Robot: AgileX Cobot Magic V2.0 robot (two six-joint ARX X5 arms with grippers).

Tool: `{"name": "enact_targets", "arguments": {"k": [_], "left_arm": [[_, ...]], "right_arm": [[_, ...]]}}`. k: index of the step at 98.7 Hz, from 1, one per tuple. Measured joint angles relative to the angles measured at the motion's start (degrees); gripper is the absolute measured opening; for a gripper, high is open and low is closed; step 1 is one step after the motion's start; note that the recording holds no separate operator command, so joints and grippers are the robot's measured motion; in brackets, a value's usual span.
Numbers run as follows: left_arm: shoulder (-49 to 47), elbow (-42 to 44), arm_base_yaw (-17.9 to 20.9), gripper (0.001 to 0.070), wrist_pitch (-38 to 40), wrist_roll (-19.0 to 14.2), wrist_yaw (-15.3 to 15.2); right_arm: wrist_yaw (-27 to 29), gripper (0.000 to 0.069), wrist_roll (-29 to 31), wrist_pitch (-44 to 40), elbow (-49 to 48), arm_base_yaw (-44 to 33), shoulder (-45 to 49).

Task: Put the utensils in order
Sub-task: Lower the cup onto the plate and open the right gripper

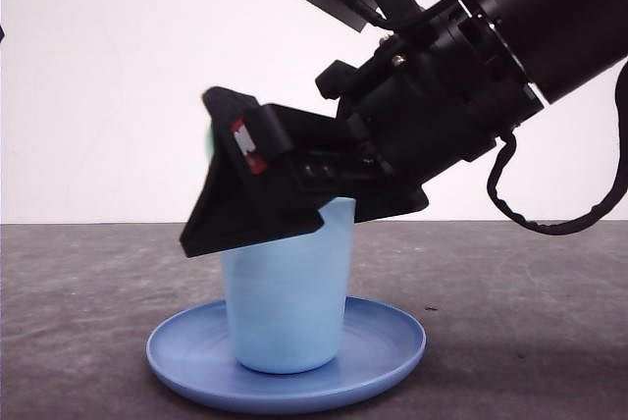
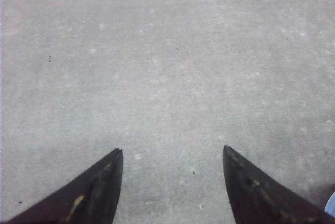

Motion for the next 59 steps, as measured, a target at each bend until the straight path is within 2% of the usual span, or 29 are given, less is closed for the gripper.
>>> {"name": "enact_targets", "arguments": {"k": [4, 28, 59], "left_arm": [[0.0, 0.0, 0.0, 0.0357, 0.0, 0.0, 0.0], [0.0, 0.0, 0.0, 0.0357, 0.0, 0.0, 0.0], [0.0, 0.0, 0.0, 0.0357, 0.0, 0.0, 0.0]], "right_arm": [[0.0, 0.068, 0.0, 0.0, 0.0, 0.0, 0.0], [0.0, 0.068, 0.1, -3.4, 0.0, -0.3, -1.6], [-1.1, 0.068, 0.7, -18.6, 0.0, -3.8, -8.9]]}}
